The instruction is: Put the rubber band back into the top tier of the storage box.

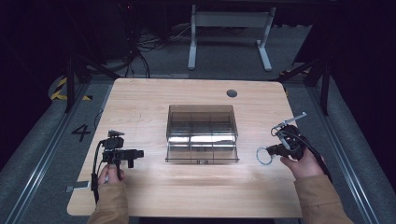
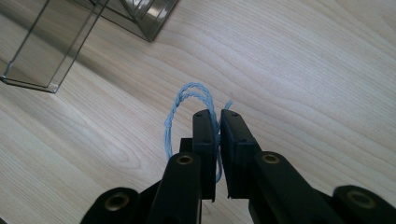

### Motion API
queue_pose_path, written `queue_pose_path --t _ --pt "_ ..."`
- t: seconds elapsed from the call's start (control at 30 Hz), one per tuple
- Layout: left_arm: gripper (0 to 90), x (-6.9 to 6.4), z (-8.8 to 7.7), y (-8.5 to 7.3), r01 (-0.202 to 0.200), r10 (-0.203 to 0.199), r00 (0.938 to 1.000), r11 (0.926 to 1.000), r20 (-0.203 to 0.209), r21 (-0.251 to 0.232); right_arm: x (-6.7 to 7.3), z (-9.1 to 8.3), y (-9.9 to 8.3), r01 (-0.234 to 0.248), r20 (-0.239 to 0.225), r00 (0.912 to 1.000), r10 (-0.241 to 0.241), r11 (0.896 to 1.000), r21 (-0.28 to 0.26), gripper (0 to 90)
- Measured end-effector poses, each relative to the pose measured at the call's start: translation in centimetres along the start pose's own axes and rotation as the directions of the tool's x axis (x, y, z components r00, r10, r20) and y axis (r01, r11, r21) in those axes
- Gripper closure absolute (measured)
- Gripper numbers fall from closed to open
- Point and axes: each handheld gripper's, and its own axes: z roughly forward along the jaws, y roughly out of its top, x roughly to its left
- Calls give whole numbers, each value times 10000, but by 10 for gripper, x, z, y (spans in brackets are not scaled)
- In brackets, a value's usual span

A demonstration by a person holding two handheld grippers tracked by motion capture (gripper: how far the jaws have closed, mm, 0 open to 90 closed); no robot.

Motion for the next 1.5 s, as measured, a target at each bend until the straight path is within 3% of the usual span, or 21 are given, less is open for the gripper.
queue_pose_path --t 0.57,0.97,1.5 --pt "161 0 1 1 79 -79 10000 10000 5 11 5 -33 18 452 92 9989 -449 9981 -408 851" --pt "161 0 1 1 50 -50 10000 10000 -6 24 12 -50 28 623 -318 9974 -649 9951 -773 851" --pt "161 1 1 0 37 -37 10000 10000 -5 29 41 -66 47 1355 -947 9847 -1465 9842 -1138 851"
